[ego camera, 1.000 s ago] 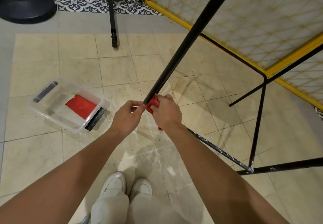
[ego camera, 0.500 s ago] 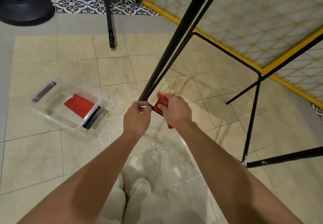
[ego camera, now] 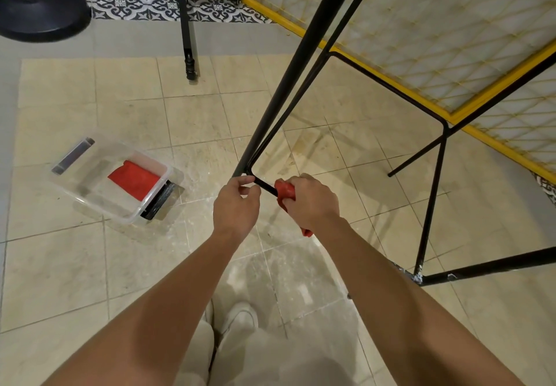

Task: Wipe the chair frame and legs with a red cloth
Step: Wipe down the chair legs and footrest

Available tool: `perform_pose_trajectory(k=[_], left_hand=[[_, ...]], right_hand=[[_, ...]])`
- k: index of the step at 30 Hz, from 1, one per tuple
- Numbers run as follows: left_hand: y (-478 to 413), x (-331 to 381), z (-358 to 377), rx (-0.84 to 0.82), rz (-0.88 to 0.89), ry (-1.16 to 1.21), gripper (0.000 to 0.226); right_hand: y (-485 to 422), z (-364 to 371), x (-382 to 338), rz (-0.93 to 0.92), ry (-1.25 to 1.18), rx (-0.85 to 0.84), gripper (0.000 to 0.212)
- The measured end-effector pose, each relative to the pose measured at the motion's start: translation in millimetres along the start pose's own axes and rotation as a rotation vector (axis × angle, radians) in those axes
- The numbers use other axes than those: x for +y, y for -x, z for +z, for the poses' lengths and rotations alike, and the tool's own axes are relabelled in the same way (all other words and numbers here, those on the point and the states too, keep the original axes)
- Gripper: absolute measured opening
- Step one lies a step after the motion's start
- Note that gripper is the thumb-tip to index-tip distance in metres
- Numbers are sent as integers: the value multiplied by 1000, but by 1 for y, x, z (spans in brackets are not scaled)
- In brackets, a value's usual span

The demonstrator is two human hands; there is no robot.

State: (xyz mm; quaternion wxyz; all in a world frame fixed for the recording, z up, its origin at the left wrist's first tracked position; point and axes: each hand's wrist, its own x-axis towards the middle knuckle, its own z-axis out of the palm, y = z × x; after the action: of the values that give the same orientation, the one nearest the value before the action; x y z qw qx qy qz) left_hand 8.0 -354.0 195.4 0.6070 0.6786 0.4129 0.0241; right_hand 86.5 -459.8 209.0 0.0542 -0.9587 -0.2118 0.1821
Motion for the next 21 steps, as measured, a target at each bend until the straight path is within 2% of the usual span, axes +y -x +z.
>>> perform_pose_trajectory(k=[5,14,21], left_hand=[[0,0,1,-11,34,-27,29],[-3,0,-4,1,68,-86,26],[-1,1,-4,-21,79,-110,27]], right_hand=[[-9,-6,-17,-32,-111,95,28],[-6,8,-19,-61,-48,29,29],[-7,-8,-6,11,36,-60,17]])
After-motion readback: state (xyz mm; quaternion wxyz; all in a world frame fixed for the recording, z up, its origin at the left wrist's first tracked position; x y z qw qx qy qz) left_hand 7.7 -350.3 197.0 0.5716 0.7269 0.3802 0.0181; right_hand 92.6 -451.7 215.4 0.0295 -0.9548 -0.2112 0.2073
